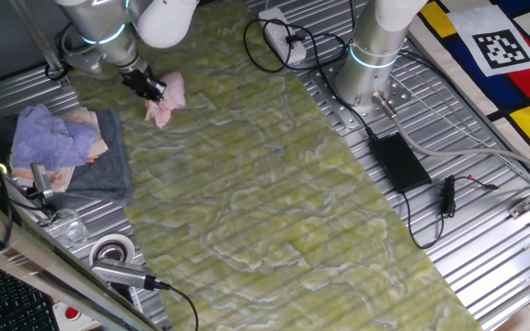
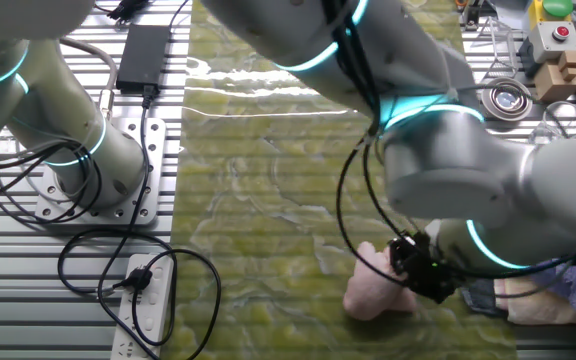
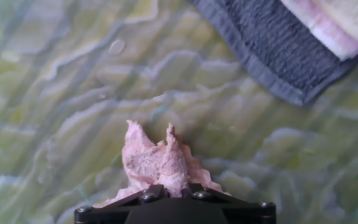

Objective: Clean the table with a cloth

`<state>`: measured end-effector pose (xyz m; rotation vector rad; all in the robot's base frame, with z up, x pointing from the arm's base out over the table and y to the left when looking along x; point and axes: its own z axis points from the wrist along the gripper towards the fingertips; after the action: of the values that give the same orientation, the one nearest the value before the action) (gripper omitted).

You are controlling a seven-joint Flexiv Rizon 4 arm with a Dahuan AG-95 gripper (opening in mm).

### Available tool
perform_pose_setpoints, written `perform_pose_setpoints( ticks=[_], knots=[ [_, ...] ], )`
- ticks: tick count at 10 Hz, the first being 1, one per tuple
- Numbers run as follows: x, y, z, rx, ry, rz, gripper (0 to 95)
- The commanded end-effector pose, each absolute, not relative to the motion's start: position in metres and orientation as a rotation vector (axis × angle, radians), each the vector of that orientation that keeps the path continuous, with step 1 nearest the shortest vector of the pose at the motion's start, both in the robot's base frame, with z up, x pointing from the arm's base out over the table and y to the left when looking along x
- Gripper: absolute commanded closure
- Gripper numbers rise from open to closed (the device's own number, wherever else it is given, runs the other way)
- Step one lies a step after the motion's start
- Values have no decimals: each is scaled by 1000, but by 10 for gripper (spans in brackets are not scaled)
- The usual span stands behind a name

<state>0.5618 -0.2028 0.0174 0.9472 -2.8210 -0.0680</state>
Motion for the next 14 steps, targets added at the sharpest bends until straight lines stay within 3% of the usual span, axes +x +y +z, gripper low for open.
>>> perform_pose_setpoints(
  ticks=[1, 8, 14],
  knots=[
    [569, -197, 20, 926, -2824, -58, 950],
    [590, -153, 20, 747, -2886, -43, 950],
    [587, -102, 23, 585, -2914, -19, 950]
  ],
)
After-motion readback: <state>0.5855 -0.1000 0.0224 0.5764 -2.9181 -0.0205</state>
